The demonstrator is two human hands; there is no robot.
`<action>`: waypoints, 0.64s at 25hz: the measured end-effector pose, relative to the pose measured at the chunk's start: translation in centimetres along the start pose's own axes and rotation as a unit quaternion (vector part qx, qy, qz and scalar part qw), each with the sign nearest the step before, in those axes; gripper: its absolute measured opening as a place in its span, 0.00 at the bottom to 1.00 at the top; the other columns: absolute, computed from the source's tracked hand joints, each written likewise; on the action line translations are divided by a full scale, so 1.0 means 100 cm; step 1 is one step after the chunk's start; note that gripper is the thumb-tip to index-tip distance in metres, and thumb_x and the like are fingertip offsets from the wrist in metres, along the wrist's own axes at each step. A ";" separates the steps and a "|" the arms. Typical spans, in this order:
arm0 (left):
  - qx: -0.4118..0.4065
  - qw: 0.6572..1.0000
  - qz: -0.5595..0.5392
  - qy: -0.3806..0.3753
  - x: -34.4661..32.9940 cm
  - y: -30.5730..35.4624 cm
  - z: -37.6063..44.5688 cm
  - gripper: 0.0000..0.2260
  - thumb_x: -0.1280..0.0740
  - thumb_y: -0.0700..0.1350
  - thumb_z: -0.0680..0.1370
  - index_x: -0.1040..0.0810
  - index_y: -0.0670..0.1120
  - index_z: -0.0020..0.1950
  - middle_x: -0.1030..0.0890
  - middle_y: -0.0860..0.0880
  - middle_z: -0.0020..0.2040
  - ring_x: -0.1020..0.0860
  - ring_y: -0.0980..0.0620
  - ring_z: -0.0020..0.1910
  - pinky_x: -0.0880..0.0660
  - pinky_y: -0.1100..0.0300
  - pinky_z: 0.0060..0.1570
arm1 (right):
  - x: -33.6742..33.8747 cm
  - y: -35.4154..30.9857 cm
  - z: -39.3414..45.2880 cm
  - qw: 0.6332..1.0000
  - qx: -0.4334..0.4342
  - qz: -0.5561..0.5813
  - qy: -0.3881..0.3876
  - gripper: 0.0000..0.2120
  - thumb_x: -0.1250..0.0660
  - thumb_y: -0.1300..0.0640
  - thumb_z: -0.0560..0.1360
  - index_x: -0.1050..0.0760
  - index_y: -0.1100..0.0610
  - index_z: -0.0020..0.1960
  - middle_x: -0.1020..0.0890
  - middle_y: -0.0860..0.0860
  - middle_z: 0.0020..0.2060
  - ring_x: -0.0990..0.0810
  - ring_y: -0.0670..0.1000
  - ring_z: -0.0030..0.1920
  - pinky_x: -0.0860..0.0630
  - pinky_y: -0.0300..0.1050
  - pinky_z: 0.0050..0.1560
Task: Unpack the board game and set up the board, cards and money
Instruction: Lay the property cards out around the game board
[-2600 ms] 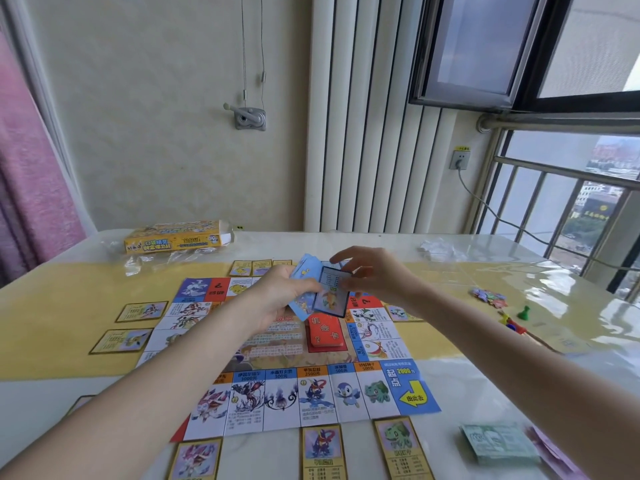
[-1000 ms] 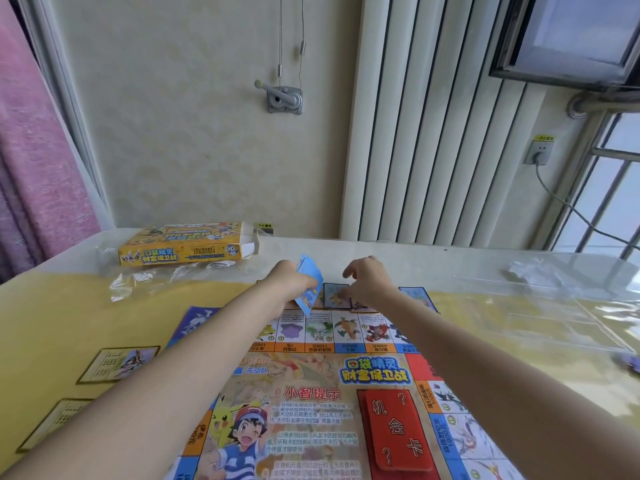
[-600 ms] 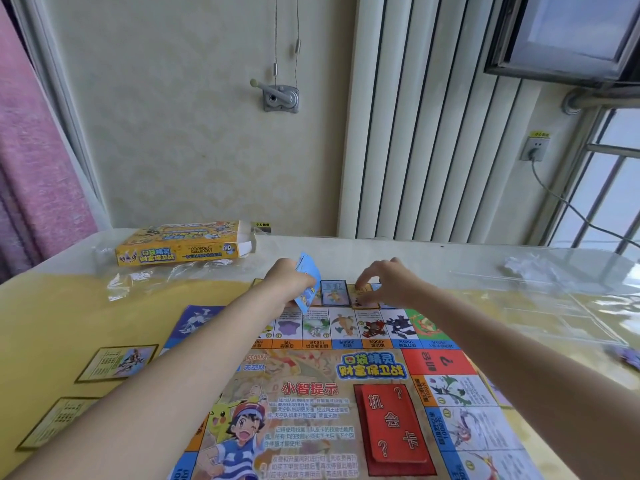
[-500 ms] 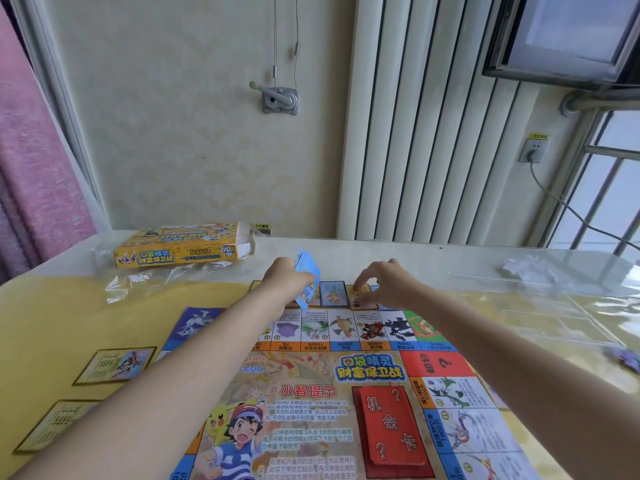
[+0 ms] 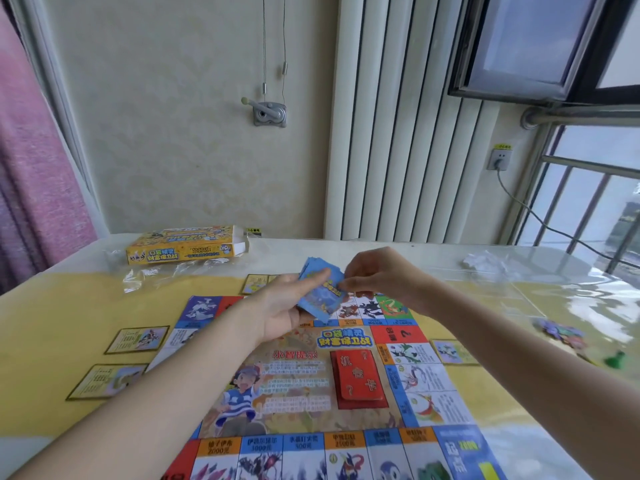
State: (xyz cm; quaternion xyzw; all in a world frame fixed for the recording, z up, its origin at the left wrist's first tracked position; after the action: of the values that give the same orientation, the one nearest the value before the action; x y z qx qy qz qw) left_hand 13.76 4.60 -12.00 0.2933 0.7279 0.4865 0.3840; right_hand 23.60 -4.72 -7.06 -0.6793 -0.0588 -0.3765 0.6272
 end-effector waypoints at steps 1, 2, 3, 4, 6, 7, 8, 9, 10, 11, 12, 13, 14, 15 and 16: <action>0.004 1.000 0.003 -0.006 -0.004 -0.001 -0.008 0.08 0.36 0.43 0.78 0.22 0.39 0.47 0.18 0.43 0.36 0.19 0.52 0.28 0.22 0.62 0.27 | 0.004 0.000 -0.010 1.000 -0.007 -0.011 0.018 0.05 0.27 0.63 0.69 0.23 0.62 0.38 0.22 0.53 0.29 0.28 0.48 0.29 0.32 0.37 0.30; 0.006 1.000 0.016 -0.007 -0.008 -0.002 -0.015 0.09 0.38 0.44 0.79 0.22 0.39 0.48 0.18 0.43 0.37 0.19 0.52 0.28 0.22 0.62 0.26 | 0.010 0.001 -0.020 0.999 -0.013 -0.013 0.049 0.05 0.27 0.63 0.68 0.23 0.61 0.37 0.22 0.53 0.29 0.28 0.48 0.29 0.32 0.37 0.29; 0.006 1.000 0.029 0.003 -0.010 -0.003 -0.021 0.09 0.39 0.44 0.80 0.23 0.38 0.50 0.19 0.42 0.38 0.19 0.52 0.27 0.24 0.63 0.25 | 0.018 0.001 -0.028 0.996 -0.016 0.003 0.092 0.06 0.28 0.64 0.69 0.24 0.60 0.36 0.22 0.53 0.28 0.27 0.49 0.29 0.32 0.37 0.29; 0.004 0.999 0.038 0.022 -0.011 -0.003 -0.027 0.10 0.39 0.43 0.80 0.24 0.37 0.53 0.20 0.41 0.40 0.20 0.51 0.28 0.25 0.63 0.24 | 0.028 -0.001 -0.038 0.989 -0.012 0.026 0.143 0.07 0.29 0.65 0.69 0.24 0.59 0.35 0.22 0.53 0.29 0.26 0.50 0.30 0.31 0.38 0.29; 0.010 0.998 0.031 0.056 -0.012 -0.006 -0.036 0.13 0.39 0.43 0.80 0.27 0.35 0.59 0.20 0.38 0.46 0.21 0.48 0.32 0.24 0.60 0.25 | 0.042 -0.013 -0.059 0.970 0.049 -0.018 0.236 0.06 0.31 0.66 0.71 0.25 0.59 0.37 0.20 0.52 0.32 0.24 0.49 0.33 0.27 0.41 0.33; 0.020 0.998 0.008 0.053 -0.016 -0.008 -0.041 0.13 0.38 0.43 0.80 0.27 0.35 0.60 0.19 0.36 0.48 0.20 0.46 0.32 0.24 0.60 0.24 | 0.042 -0.023 -0.070 0.957 0.104 -0.109 0.249 0.05 0.32 0.65 0.71 0.25 0.59 0.39 0.21 0.50 0.34 0.24 0.47 0.34 0.26 0.42 0.35; 0.028 0.998 -0.020 0.044 -0.022 -0.009 -0.046 0.11 0.39 0.43 0.80 0.26 0.36 0.57 0.18 0.36 0.45 0.19 0.46 0.30 0.23 0.60 0.23 | 0.034 -0.032 -0.081 0.933 0.176 -0.218 0.226 0.02 0.32 0.64 0.72 0.24 0.59 0.41 0.21 0.50 0.36 0.24 0.46 0.34 0.26 0.42 0.36; 0.030 0.998 -0.044 0.034 -0.029 -0.009 -0.052 0.09 0.38 0.42 0.80 0.25 0.36 0.52 0.17 0.37 0.40 0.19 0.47 0.28 0.22 0.59 0.24 | 0.018 -0.038 -0.092 0.895 0.251 -0.321 0.182 0.01 0.32 0.62 0.73 0.24 0.59 0.42 0.22 0.49 0.37 0.25 0.46 0.36 0.26 0.43 0.36; 0.027 0.998 -0.048 0.027 -0.035 -0.009 -0.056 0.08 0.37 0.42 0.79 0.24 0.37 0.49 0.17 0.39 0.37 0.19 0.48 0.27 0.22 0.59 0.25 | 0.004 -0.035 -0.099 0.858 0.297 -0.397 0.136 0.03 0.32 0.59 0.72 0.23 0.58 0.43 0.22 0.49 0.38 0.25 0.48 0.38 0.25 0.44 0.36; 0.020 0.999 -0.032 0.023 -0.039 -0.009 -0.058 0.06 0.36 0.40 0.78 0.24 0.37 0.49 0.18 0.39 0.37 0.19 0.48 0.27 0.21 0.60 0.26 | -0.005 -0.030 -0.106 0.836 0.319 -0.433 0.102 0.04 0.31 0.56 0.72 0.22 0.57 0.43 0.21 0.50 0.39 0.24 0.50 0.40 0.24 0.45 0.35; 0.010 1.000 -0.008 0.021 -0.041 -0.009 -0.060 0.04 0.35 0.38 0.77 0.25 0.37 0.48 0.19 0.40 0.38 0.20 0.49 0.27 0.21 0.61 0.26 | -0.006 -0.026 -0.109 0.838 0.322 -0.432 0.082 0.05 0.30 0.54 0.71 0.21 0.56 0.43 0.20 0.49 0.41 0.23 0.51 0.42 0.24 0.44 0.36; 0.002 1.000 0.014 0.022 -0.042 -0.009 -0.063 0.03 0.34 0.36 0.76 0.26 0.37 0.48 0.21 0.40 0.39 0.21 0.51 0.27 0.22 0.62 0.25 | -0.003 -0.024 -0.111 0.856 0.312 -0.406 0.075 0.05 0.29 0.54 0.70 0.20 0.55 0.44 0.19 0.49 0.43 0.24 0.50 0.42 0.24 0.41 0.37; -0.004 0.999 0.037 0.024 -0.041 -0.008 -0.066 0.04 0.34 0.35 0.76 0.27 0.37 0.49 0.22 0.41 0.38 0.21 0.52 0.26 0.24 0.63 0.24 | 0.004 -0.027 -0.113 0.885 0.289 -0.354 0.090 0.05 0.29 0.55 0.71 0.18 0.54 0.45 0.19 0.48 0.44 0.24 0.49 0.42 0.25 0.36 0.38; -0.005 0.998 0.057 0.027 -0.040 -0.007 -0.068 0.07 0.34 0.34 0.76 0.28 0.37 0.53 0.22 0.41 0.39 0.22 0.53 0.25 0.25 0.64 0.22 | 0.015 -0.029 -0.115 0.915 0.254 -0.289 0.123 0.05 0.30 0.57 0.72 0.18 0.55 0.47 0.19 0.47 0.45 0.23 0.47 0.41 0.26 0.31 0.38; -0.006 0.997 0.074 0.027 -0.039 -0.006 -0.070 0.11 0.34 0.34 0.75 0.28 0.37 0.57 0.22 0.41 0.40 0.22 0.54 0.24 0.27 0.65 0.21 | 0.027 -0.028 -0.114 0.938 0.210 -0.221 0.166 0.06 0.32 0.59 0.74 0.18 0.57 0.48 0.19 0.48 0.46 0.23 0.45 0.39 0.26 0.30 0.38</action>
State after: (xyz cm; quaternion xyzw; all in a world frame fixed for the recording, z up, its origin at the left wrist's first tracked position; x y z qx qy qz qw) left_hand 9.90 -2.16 -9.87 0.3304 0.7116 0.5257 0.3289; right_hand 19.00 -15.45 -4.02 -0.4298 -0.1807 -0.5920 0.6574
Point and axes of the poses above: each hand's wrist, its own z-axis towards the middle knuckle, its own x-axis out of the back of the hand, y = z × x, the point moved 6 cm from there along z, towards the middle knuckle
